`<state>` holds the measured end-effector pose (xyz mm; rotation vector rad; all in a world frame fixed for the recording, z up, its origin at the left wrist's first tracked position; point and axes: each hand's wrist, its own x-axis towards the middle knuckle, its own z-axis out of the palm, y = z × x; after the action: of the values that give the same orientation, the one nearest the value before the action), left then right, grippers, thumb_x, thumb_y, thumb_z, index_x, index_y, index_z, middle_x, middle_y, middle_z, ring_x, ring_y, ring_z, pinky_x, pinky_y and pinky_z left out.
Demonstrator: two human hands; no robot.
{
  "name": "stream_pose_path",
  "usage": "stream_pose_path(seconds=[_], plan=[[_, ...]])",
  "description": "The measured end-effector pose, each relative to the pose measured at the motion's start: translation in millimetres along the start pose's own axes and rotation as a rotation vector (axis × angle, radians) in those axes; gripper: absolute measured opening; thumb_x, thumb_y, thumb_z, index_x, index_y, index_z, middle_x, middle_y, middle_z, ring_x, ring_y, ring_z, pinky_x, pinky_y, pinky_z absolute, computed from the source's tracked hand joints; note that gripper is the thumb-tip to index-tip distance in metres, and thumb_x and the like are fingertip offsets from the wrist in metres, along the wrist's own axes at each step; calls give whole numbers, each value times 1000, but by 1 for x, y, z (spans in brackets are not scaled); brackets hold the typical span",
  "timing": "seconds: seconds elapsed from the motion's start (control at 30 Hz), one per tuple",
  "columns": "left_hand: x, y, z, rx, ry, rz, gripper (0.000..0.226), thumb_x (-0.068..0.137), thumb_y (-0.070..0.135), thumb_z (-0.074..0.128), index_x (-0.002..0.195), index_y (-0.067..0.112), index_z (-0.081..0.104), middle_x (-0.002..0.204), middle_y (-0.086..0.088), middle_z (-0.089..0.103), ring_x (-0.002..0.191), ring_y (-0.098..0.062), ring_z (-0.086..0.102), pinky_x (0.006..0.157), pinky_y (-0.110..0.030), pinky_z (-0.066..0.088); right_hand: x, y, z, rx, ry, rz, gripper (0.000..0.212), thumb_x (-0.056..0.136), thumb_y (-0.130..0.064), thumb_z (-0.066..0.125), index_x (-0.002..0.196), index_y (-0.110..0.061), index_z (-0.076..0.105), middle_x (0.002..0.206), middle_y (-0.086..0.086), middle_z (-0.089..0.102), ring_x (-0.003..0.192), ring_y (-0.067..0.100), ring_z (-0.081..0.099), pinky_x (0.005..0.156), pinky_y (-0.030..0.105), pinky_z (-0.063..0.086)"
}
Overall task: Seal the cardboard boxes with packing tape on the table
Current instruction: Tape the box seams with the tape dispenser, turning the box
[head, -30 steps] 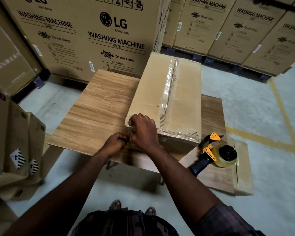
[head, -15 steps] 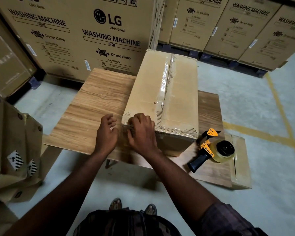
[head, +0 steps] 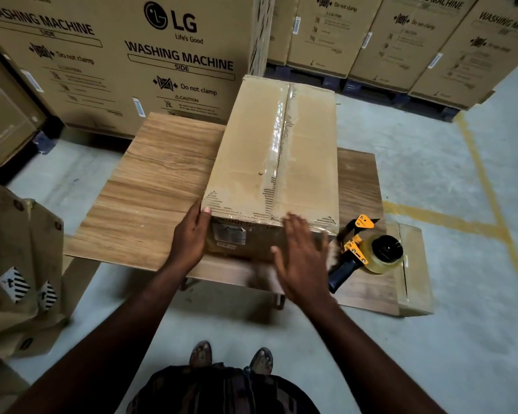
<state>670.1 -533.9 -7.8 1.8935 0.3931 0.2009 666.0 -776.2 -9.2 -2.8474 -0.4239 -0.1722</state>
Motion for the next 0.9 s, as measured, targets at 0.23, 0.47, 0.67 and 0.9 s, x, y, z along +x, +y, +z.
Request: stream_pose_path(seconds=[0.23,0.47,0.67,0.9], plan=[[7,11,10,294,126,167,56,101,5,45,155,10,33,161,-10,33,150,-23,26,120,-43,12,-4,10,-14,-45,60,267,75,97,-52,37,157,-8,29,168,9,16,156,29,8,123,53,-6],[-3,11,29,734,-324,688,55,91,23,43,144,10,51,150,-8,51,141,-25,44,119,-43,26,12,-65,-1,17,-95,-52,71,98,-35,38,161,-11,18,169,9,13,157,25,6,122,49,-10],[6,-1,-19,758,-190,600,54,98,39,42,148,20,49,156,-2,43,146,-22,37,120,-44,25,-8,34,-20,33,30,126,63,97,-40,41,156,-17,35,166,0,26,154,18,19,123,50,3],[20,27,-22,254,-46,49,60,101,34,59,153,12,38,155,-5,42,143,-15,39,111,-18,27,27,37,-28,552,60,585,72,103,-47,48,153,2,29,158,24,32,148,34,29,120,43,24]])
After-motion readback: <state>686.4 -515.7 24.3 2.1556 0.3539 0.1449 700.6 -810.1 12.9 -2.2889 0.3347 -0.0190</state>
